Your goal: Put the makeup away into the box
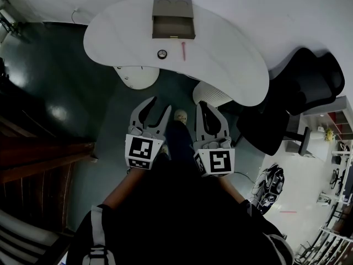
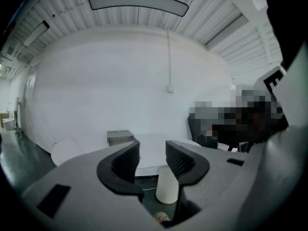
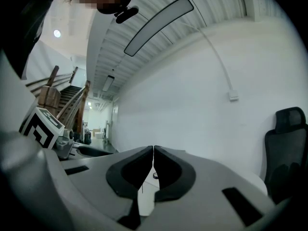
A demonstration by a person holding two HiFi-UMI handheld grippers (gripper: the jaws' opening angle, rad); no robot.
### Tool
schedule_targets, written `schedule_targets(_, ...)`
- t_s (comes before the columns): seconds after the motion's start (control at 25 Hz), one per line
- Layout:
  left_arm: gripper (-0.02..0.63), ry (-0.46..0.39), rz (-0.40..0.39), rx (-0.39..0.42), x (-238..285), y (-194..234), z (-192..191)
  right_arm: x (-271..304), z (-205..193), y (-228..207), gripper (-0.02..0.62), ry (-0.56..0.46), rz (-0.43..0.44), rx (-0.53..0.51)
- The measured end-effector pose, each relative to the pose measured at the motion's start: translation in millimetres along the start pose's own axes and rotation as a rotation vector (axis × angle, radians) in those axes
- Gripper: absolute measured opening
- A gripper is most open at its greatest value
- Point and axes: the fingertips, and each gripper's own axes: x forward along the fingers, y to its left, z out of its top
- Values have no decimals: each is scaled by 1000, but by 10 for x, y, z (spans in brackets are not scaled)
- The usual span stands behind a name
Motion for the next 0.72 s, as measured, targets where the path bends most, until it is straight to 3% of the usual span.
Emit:
schedule_targets(0.32,164,-2,11,-4,438,230,21,493,20,-172,25,-26,52,-14)
schedule_targets(0.72,164,-17,59,29,1331,639,265,1528,9,-741,25,-8,116,-30)
